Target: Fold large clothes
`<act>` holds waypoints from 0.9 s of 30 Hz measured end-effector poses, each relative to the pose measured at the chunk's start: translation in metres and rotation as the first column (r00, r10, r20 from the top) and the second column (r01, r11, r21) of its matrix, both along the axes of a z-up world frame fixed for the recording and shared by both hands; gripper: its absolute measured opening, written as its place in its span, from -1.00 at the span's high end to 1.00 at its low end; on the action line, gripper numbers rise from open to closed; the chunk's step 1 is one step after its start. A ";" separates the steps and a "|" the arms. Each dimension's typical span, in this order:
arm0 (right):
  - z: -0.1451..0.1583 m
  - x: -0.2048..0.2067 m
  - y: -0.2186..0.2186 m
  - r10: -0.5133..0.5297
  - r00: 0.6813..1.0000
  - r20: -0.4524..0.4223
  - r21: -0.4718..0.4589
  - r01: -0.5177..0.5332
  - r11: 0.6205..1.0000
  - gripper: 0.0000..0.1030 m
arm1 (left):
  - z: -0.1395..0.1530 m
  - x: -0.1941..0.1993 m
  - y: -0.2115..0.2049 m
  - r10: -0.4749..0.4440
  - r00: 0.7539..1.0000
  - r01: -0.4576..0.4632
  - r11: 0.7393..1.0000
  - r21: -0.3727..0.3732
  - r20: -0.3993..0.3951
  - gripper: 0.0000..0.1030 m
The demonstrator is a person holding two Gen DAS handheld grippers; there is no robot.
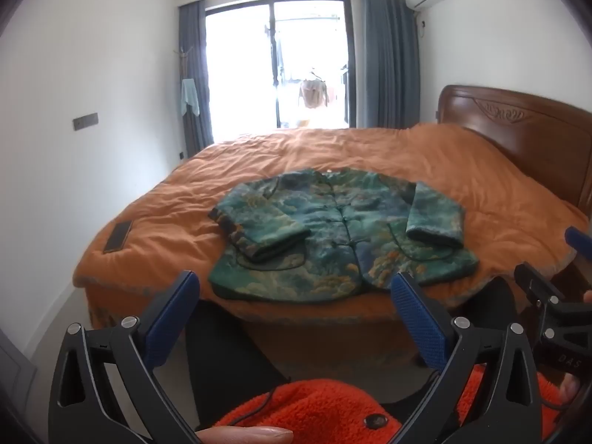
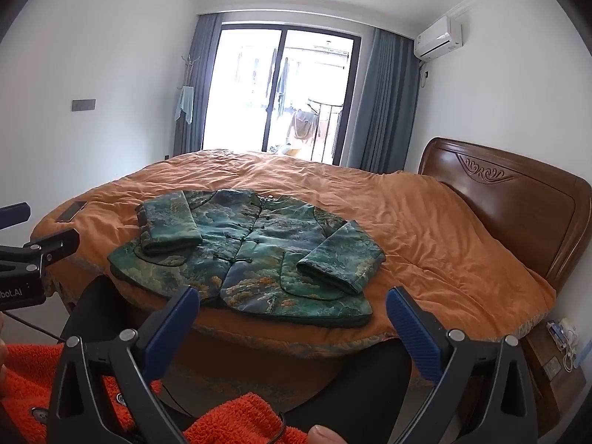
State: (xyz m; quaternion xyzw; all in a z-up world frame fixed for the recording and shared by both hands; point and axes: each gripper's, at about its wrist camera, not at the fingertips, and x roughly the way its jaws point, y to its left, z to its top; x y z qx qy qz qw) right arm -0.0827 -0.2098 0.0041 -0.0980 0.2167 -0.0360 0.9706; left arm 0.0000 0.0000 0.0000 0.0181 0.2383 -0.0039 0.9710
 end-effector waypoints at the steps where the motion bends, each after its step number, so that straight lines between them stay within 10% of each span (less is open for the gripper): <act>1: 0.004 -0.002 0.000 0.001 1.000 0.000 0.000 -0.001 1.000 -1.00 | 0.000 0.000 0.000 0.000 1.000 0.000 1.000 0.000 0.000 -0.99; 27: 0.001 -0.001 -0.002 0.001 1.000 0.000 0.001 -0.001 1.000 -1.00 | 0.000 0.000 0.000 0.001 1.000 -0.001 1.000 0.001 0.003 -0.99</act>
